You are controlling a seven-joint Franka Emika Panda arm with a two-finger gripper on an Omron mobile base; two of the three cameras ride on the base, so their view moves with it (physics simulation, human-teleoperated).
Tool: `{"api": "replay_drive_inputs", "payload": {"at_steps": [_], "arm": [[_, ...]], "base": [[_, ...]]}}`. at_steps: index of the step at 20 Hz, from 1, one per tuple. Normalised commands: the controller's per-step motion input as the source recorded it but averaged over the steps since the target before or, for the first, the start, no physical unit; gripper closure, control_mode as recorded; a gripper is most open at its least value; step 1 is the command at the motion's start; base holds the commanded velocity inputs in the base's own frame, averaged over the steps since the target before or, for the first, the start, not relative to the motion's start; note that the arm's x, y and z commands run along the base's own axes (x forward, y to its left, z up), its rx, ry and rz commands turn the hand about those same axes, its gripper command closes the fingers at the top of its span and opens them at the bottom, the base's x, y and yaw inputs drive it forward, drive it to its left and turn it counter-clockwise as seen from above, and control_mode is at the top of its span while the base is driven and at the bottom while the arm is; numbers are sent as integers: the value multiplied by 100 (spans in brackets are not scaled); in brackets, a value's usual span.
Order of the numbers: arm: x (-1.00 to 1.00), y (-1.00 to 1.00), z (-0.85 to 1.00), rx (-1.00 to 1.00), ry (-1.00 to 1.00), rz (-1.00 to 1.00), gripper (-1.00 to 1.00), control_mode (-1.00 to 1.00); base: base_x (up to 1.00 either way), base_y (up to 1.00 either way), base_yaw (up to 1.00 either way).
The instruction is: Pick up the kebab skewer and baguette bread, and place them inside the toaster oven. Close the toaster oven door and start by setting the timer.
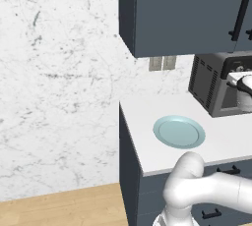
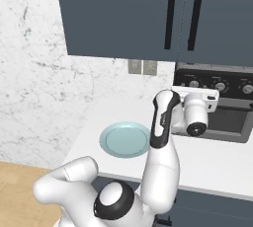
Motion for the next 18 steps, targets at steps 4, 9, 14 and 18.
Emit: {"api": "replay_drive_inputs", "payload": {"at_steps": [4,9,14,18], "arm": [[8,0,1,0,-5,0,-100,-100],[0,0,6,0,-8,0,-100,-100],[0,0,7,0,-7,0,-100,-100],[0,0,0,0,-1,0,-100,-100]], "base": [[0,0,0],[0,0,0],[0,0,0],[0,0,0]]}}
